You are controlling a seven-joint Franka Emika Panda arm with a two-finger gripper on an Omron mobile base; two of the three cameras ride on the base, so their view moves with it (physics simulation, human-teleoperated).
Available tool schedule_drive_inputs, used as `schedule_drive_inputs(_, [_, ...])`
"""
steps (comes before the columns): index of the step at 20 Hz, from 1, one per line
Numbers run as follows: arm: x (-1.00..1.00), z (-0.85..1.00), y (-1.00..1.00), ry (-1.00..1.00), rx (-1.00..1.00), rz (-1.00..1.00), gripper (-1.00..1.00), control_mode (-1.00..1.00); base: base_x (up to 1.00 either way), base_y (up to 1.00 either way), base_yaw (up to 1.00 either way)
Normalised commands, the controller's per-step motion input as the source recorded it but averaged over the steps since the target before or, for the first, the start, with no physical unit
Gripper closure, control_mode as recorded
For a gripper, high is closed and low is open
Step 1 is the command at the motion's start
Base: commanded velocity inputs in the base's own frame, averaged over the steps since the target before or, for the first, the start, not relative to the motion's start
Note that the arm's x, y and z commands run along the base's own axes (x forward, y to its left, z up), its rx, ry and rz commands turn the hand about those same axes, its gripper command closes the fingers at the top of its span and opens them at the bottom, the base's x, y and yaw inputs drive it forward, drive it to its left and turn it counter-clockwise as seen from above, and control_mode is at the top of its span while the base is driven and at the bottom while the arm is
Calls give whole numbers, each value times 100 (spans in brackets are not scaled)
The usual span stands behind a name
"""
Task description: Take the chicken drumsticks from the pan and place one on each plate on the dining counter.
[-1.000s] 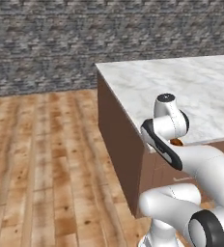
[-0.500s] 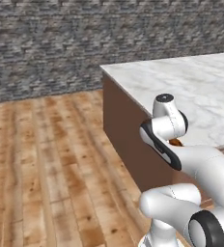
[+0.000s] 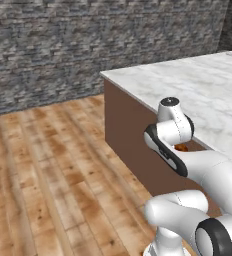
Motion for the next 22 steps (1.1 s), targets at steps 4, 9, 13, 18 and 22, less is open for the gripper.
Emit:
schedule_drive_inputs(4, [0, 0, 0, 0, 0, 0, 100, 100, 52, 81, -26])
schedule_drive_inputs(9, [0, 0, 0, 0, 0, 0, 100, 100, 51, 83, -24])
schedule_drive_inputs(13, [0, 0, 0, 0, 0, 0, 100, 100, 55, 80, -26])
schedule_drive_inputs(18, [0, 0, 0, 0, 0, 0, 100, 100, 59, 79, -28])
schedule_drive_inputs(22, [0, 0, 0, 0, 0, 0, 100, 100, 61, 78, -28])
